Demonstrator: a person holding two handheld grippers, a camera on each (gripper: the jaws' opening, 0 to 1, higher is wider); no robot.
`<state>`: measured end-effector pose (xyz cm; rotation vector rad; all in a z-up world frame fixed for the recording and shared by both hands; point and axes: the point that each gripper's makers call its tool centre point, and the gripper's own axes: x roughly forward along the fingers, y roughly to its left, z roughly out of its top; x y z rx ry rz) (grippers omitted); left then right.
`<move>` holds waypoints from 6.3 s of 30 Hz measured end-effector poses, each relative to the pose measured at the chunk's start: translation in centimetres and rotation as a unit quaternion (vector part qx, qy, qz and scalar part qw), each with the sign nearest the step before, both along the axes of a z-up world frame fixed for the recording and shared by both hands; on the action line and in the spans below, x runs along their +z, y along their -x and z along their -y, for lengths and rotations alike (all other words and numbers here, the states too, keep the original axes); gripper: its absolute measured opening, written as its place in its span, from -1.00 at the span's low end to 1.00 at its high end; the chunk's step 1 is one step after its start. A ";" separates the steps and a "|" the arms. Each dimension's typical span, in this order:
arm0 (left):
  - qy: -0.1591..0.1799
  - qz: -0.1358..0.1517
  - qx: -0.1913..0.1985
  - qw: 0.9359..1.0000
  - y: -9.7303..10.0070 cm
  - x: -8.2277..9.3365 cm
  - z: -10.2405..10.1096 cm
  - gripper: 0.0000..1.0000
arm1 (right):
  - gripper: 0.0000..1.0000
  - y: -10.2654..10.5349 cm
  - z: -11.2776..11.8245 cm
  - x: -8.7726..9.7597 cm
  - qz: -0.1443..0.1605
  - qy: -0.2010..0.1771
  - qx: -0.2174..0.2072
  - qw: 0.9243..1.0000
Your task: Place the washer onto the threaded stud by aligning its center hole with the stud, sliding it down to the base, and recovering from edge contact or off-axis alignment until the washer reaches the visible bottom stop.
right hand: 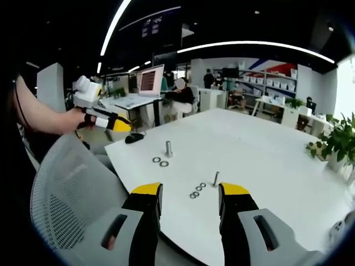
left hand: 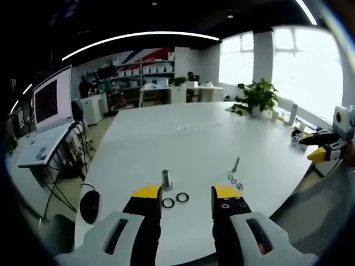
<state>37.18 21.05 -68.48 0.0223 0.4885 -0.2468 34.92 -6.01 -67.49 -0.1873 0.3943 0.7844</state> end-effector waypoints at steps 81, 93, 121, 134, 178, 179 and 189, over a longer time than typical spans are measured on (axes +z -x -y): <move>-0.119 -0.293 -0.121 0.941 -5.6 -13.8 -0.5 -0.29 | -0.14 -0.3 1.0 -0.2 -0.009 -0.002 -0.019 1.000; -0.140 -0.331 -0.121 0.925 -6.7 -16.0 -1.7 -0.29 | -0.14 -0.5 1.2 -0.4 -0.013 -0.002 -0.025 1.000; -0.169 -0.367 -0.133 0.905 -7.4 -17.4 -0.9 -0.34 | -0.14 -0.5 1.4 -0.7 -0.016 0.009 -0.028 0.999; -0.186 -0.392 -0.149 0.889 -7.5 -17.5 -0.8 -0.37 | -0.15 -0.6 1.7 -0.9 -0.019 0.009 -0.034 0.999; -0.205 -0.360 -0.175 0.893 -6.9 -17.0 -0.3 -0.62 | -0.15 -0.6 1.7 -1.1 -0.019 0.019 -0.034 0.999; -0.206 -0.357 -0.176 0.894 -7.1 -16.9 -0.4 -0.62 | -0.15 -0.6 1.7 -1.1 -0.020 0.019 -0.034 0.999; -0.198 -0.321 -0.184 0.907 -7.9 -13.8 -0.5 -0.62 | -0.15 -0.6 1.6 -1.1 -0.021 0.018 -0.031 0.999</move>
